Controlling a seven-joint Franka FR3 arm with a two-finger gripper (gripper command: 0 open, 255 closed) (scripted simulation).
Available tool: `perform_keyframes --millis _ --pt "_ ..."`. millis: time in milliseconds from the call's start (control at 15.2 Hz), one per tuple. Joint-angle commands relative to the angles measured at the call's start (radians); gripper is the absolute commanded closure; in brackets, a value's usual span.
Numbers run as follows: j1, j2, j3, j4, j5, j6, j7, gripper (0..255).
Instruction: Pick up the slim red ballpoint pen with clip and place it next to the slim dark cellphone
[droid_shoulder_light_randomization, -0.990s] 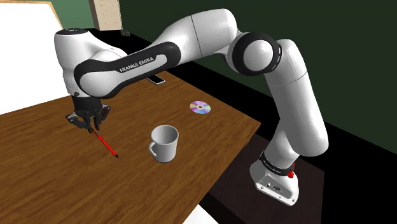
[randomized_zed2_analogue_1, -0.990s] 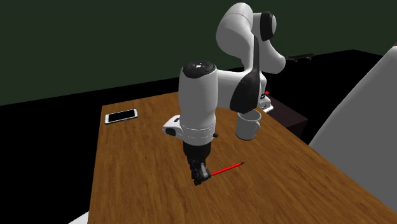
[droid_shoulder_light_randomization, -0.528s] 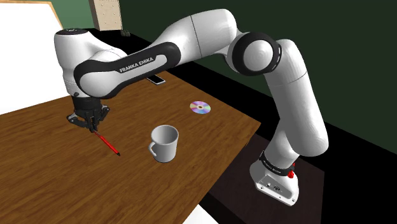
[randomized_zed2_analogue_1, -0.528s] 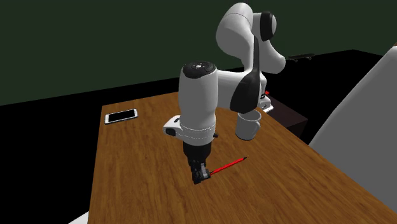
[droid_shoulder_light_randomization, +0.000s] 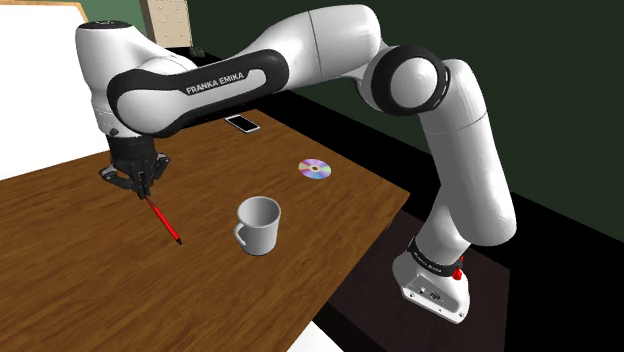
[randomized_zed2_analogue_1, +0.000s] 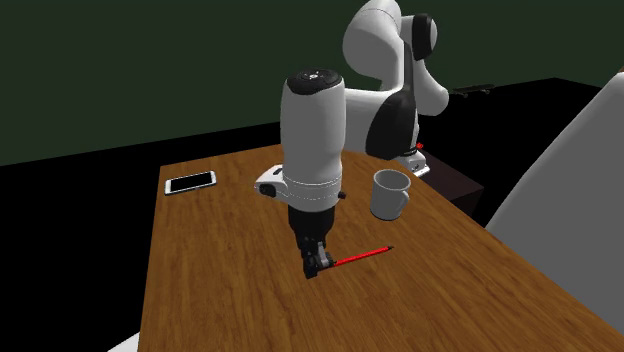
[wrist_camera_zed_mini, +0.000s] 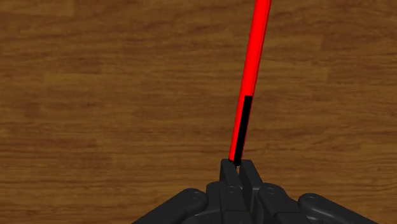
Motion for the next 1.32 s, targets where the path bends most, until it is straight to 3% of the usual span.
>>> perform_keyframes --millis 0,462,858,1254 --pt "0.003 -0.002 0.002 0.024 0.002 -0.026 -0.002 255" --pt "0.008 -0.018 0.007 0.085 0.011 -0.102 -0.009 255" --pt "-0.132 -0.145 0.009 -0.114 0.059 -0.027 -0.119 255" --pt "-0.255 -0.232 -0.002 -0.239 0.105 0.015 -0.246 255"
